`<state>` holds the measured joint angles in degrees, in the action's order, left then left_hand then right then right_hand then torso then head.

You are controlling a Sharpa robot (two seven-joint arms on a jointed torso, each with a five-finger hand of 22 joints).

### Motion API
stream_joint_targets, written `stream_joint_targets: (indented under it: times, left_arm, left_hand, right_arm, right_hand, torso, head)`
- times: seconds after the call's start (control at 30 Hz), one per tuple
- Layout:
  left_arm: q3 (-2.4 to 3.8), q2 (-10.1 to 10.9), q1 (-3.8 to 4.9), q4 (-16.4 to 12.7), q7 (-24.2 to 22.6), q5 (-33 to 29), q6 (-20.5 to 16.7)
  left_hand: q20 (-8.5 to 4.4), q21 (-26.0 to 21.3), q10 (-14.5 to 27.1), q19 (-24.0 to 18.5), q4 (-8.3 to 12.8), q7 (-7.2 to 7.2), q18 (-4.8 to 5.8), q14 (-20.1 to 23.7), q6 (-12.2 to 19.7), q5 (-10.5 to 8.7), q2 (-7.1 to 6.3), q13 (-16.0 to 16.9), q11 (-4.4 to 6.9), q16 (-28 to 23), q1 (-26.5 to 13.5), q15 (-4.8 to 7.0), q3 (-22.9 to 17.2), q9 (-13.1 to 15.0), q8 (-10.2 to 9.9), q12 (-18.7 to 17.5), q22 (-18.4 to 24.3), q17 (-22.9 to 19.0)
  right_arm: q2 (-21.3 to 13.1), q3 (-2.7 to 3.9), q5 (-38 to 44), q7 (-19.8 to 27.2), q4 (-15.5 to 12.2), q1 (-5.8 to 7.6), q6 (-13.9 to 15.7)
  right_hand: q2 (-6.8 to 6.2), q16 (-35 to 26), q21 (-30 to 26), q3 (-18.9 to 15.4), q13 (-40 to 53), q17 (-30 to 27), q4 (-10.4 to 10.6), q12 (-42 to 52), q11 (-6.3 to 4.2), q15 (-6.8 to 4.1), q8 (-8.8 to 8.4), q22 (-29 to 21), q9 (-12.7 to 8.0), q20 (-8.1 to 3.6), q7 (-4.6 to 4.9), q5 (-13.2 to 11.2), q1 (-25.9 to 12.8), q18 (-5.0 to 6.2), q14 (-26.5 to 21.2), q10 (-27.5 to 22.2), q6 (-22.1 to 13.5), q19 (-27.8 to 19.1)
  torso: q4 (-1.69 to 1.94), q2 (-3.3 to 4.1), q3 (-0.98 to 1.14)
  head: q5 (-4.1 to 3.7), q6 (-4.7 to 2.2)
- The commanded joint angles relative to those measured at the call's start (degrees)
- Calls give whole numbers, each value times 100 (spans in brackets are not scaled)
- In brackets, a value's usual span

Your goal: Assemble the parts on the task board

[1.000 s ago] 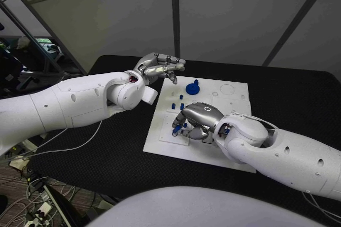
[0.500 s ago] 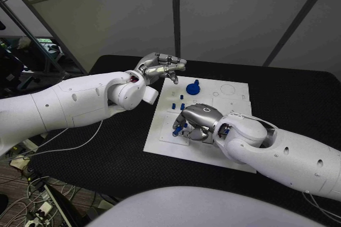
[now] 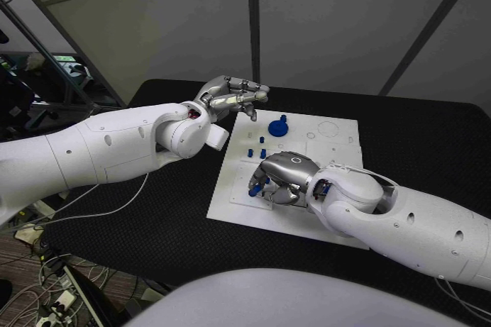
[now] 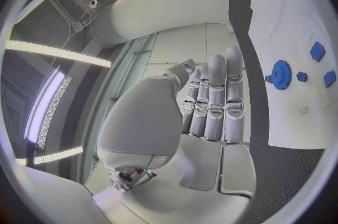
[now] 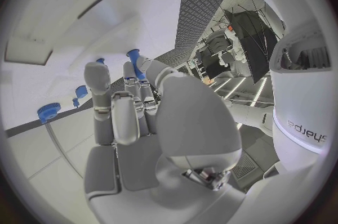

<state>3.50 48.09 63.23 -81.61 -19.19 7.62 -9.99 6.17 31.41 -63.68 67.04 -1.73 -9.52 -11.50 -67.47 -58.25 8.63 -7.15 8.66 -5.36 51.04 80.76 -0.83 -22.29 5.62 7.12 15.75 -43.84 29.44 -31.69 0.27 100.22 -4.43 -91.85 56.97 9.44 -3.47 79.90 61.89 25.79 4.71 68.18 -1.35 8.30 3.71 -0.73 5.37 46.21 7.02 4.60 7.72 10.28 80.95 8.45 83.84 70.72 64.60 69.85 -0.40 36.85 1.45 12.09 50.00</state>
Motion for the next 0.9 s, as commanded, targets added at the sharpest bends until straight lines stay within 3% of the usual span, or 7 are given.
stream_joint_targets:
  times: [0.03, 0.2, 0.33, 0.5, 0.9]
  left_arm:
    - [4, -7, 12, -10, -59, 13, 40]
    - [4, -4, 12, -17, -52, 13, 43]
    - [4, -1, 12, -20, -46, 13, 45]
    - [4, -2, 13, -19, -36, 13, 55]
    - [4, -6, 13, -13, -4, 13, 93]
  left_hand:
    - [12, -23, 34, 8, 29, -5, 105, 26, -6, -9, 16, 6, -5, 26, 55, -2, 11, -9, 0, 21, -2, -6]
    - [12, -23, 34, 8, 29, -5, 105, 26, -6, -9, 16, 6, -5, 26, 55, -2, 11, -9, 0, 21, -2, -6]
    - [12, -23, 34, 8, 29, -5, 105, 26, -6, -9, 16, 6, -5, 26, 55, -2, 11, -9, 0, 21, -2, -6]
    - [12, -23, 34, 8, 29, -5, 105, 26, -6, -9, 16, 6, -5, 26, 55, -2, 11, -9, 0, 21, -2, -6]
    - [11, -24, 34, 6, 34, -3, 105, 30, -10, -10, 16, 8, -4, 28, 56, -1, 16, -10, 3, 26, -4, -8]
  right_arm:
    - [8, -12, 39, -32, 6, 1, -120]
    - [21, -23, 86, -131, 27, 1, -109]
    - [34, -44, 100, -147, 36, 2, -109]
    - [44, -86, 106, -114, 32, 3, -74]
    - [35, -110, 109, -69, 22, 3, 115]
  right_hand:
    - [37, 24, 31, 0, 8, 6, -10, -12, 0, -25, 19, 9, 45, 26, 25, 33, -5, -32, 256, 52, 46, 27]
    - [-6, 10, -5, -33, 0, -28, 10, -80, 18, -10, -29, -48, 38, 37, 45, 11, -77, -21, 245, 14, -18, -16]
    - [-151, 18, -50, -117, -64, -13, 78, -293, 122, 80, -191, -106, -33, 99, 140, 87, -243, -20, 239, -273, -335, -71]
    - [-293, 30, -87, -211, -93, 5, 119, -412, 169, 119, -195, -156, -111, 154, 122, 113, -344, -3, 234, -506, -661, -109]
    - [-337, 41, -97, -249, -91, 24, 113, -430, 165, 118, -188, -170, -134, 164, 90, 101, -341, 5, 233, -593, -756, -118]
  torso:
    - [0, -1, 0]
    - [4, -1, -5]
    - [2, -2, -2]
    - [-1, -3, -2]
    - [0, -1, 0]
  head:
    - [0, 0]
    - [-7, 0]
    - [-3, 0]
    - [-2, 0]
    - [2, 0]
